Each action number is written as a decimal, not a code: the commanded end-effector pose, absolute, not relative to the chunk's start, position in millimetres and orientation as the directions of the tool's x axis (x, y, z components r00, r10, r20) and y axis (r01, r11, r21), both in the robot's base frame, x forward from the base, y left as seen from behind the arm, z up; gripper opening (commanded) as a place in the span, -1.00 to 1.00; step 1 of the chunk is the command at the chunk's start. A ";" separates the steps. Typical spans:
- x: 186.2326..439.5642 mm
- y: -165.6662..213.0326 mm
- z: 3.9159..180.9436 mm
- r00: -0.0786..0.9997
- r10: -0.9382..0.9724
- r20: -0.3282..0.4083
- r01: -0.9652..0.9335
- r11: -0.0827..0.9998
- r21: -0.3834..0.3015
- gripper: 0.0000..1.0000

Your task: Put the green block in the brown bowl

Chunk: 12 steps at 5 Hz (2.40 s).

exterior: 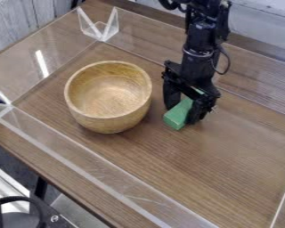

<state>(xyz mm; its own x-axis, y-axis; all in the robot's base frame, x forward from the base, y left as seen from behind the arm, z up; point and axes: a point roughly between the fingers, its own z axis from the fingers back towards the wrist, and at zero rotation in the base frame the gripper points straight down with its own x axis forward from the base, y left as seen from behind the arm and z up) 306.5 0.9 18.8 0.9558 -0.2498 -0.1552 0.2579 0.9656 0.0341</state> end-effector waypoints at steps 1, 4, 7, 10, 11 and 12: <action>306.0 5.9 21.2 0.957 -0.245 -0.158 0.254 0.966 0.040 1.00; 303.8 9.0 36.7 0.961 -0.241 -0.136 0.248 0.968 0.041 -1.00; 297.7 34.3 92.1 0.977 -0.201 -0.066 0.206 0.975 0.080 -1.00; 285.1 117.7 102.6 0.991 -0.123 -0.052 0.128 0.987 0.102 -1.00; 283.1 122.2 98.2 0.992 -0.114 -0.060 0.120 0.988 0.099 -1.00; 281.0 127.6 92.8 0.992 -0.105 -0.072 0.112 0.989 0.095 -1.00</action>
